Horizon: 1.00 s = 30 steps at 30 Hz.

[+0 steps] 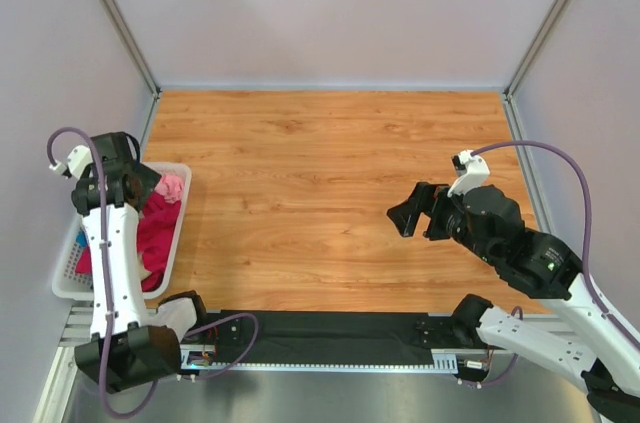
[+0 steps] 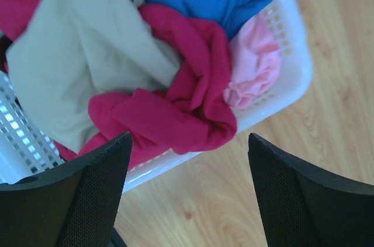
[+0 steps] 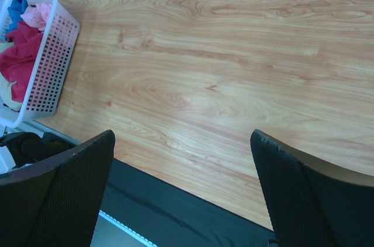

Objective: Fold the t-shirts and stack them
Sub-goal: Grab the tshirt from the pile

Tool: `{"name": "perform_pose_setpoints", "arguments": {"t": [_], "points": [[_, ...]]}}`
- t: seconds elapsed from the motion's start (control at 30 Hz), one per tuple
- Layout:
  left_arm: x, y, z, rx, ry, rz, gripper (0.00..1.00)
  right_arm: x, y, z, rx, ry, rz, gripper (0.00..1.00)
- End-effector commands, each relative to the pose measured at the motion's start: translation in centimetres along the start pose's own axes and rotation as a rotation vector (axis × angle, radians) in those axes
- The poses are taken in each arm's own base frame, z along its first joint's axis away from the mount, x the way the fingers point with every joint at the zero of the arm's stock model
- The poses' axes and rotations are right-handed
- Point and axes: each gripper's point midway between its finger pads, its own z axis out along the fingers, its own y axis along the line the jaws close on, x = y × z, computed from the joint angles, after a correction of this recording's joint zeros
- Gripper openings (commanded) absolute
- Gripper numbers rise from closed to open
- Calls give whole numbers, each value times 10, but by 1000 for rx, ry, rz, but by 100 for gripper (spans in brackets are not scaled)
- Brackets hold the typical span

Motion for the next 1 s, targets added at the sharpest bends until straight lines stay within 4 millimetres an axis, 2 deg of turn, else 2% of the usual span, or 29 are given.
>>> {"name": "perform_pose_setpoints", "arguments": {"t": [0.0,0.17,0.23,0.27,0.3,0.43,0.47,0.5,0.57,0.6,0.73,0.77,0.8,0.83,0.93,0.97], "points": [[33,-6,25,18,177,-100,86,-1,5,-4,-36,1,-32,100],[58,-4,49,-3,236,-107,84,5,4,-3,-43,24,-37,100],[64,-7,56,6,255,-116,80,7,3,-4,-43,23,-40,100],[73,-4,61,-7,273,-110,76,7,3,-4,-43,20,-43,100],[72,-4,67,-9,261,-112,71,6,1,-4,-37,14,-44,100],[85,1,79,-37,286,-111,64,2,-1,-6,-26,-1,-59,100],[88,0,80,-30,297,-109,57,2,-2,-7,-20,2,-64,100],[88,-5,79,-6,301,-115,41,1,-4,-7,-13,-1,-72,100],[84,-9,77,18,289,-116,19,-1,-6,-7,-1,-8,-78,100],[78,-13,73,39,276,-118,0,-1,-6,-8,2,-8,-83,100],[46,-33,46,137,214,-98,0,-3,-7,-9,12,-8,-86,100],[26,-46,29,202,168,-90,0,-3,-7,-8,12,-8,-86,100],[17,-54,18,243,146,-74,0,-4,-7,-8,13,-9,-82,100],[-6,-69,-3,313,88,-73,0,-4,-6,-8,11,-7,-82,100],[-36,-97,-47,475,10,-44,0,-5,-5,-10,5,-12,-81,100],[-55,-113,-77,578,-33,-47,0,-5,-6,-9,8,-14,-83,100]]}}
